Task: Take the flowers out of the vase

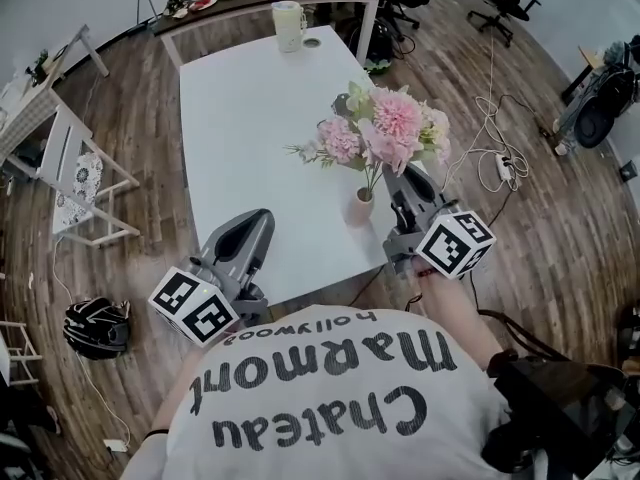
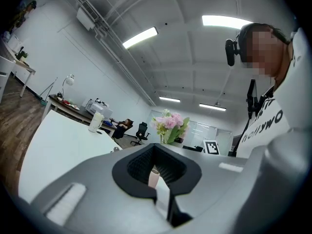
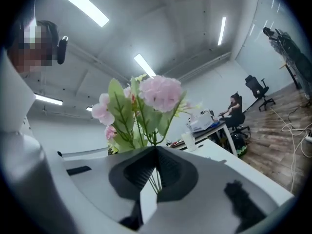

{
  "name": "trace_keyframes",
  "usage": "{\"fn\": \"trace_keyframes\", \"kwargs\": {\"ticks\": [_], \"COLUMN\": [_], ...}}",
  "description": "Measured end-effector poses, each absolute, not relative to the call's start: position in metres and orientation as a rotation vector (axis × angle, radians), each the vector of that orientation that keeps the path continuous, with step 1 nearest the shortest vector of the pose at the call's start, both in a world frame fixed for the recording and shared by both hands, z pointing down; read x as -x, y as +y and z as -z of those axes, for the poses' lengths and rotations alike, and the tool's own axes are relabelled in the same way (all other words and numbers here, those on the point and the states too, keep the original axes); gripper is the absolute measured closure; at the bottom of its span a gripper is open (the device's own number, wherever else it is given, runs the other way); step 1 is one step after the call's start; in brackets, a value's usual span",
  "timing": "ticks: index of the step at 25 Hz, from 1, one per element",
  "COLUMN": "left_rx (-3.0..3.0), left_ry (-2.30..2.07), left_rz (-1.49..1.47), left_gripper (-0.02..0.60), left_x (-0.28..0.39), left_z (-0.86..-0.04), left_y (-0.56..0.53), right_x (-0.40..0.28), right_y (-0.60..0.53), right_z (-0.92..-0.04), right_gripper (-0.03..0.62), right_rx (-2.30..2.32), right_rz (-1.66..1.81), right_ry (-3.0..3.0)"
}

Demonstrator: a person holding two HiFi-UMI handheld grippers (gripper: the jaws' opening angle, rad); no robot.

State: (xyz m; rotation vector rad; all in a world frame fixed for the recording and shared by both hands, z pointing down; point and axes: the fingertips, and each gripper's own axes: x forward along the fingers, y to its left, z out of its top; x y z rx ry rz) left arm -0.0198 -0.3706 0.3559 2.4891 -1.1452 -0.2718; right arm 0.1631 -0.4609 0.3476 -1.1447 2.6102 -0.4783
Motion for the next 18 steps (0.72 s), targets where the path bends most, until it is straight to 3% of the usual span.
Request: {"fn": "trace_keyframes", "kwargs": {"ticks": [18], "left_rx": [-2.517], "left_ry": [-1.135], "left_rz": [0.292], "left_gripper": [0.574], "left_x": [0.039], "left_z": [-0.342], "left_y": [-0.328], "right_x": [-0.168], "right_y": [-0.424], "right_z": [-0.248], "right_gripper": [0.579], "right_rx": [1.071], "right_rz": [0.247], "right_ry": [2.456]}}
